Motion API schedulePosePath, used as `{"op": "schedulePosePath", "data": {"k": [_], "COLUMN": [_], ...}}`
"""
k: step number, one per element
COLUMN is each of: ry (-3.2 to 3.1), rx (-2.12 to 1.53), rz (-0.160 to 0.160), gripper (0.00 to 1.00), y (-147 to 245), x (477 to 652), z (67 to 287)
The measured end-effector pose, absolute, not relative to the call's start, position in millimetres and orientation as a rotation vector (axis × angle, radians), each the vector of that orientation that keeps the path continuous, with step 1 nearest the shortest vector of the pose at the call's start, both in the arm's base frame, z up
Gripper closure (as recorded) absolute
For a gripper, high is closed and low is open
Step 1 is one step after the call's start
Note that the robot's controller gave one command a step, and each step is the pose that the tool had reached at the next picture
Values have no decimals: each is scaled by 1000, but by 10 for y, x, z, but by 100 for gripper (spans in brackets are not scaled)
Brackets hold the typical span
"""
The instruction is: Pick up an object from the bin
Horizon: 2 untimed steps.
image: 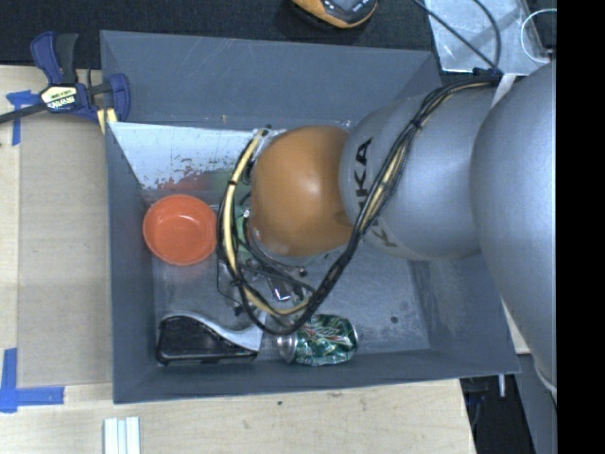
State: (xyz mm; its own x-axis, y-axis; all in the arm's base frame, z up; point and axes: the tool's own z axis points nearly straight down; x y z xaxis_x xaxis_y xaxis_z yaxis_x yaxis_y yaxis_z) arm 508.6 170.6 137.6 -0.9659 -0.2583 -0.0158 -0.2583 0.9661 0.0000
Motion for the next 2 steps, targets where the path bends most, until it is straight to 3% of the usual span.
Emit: {"op": "schedulePosePath", "data": {"k": [1, 2], "ry": [3106, 3086], "rx": [-340, -460], "rz": [1, 3], "gripper": [100, 100], "y": [1947, 1856], "x": [5481, 5172], "z": [2277, 1543]}}
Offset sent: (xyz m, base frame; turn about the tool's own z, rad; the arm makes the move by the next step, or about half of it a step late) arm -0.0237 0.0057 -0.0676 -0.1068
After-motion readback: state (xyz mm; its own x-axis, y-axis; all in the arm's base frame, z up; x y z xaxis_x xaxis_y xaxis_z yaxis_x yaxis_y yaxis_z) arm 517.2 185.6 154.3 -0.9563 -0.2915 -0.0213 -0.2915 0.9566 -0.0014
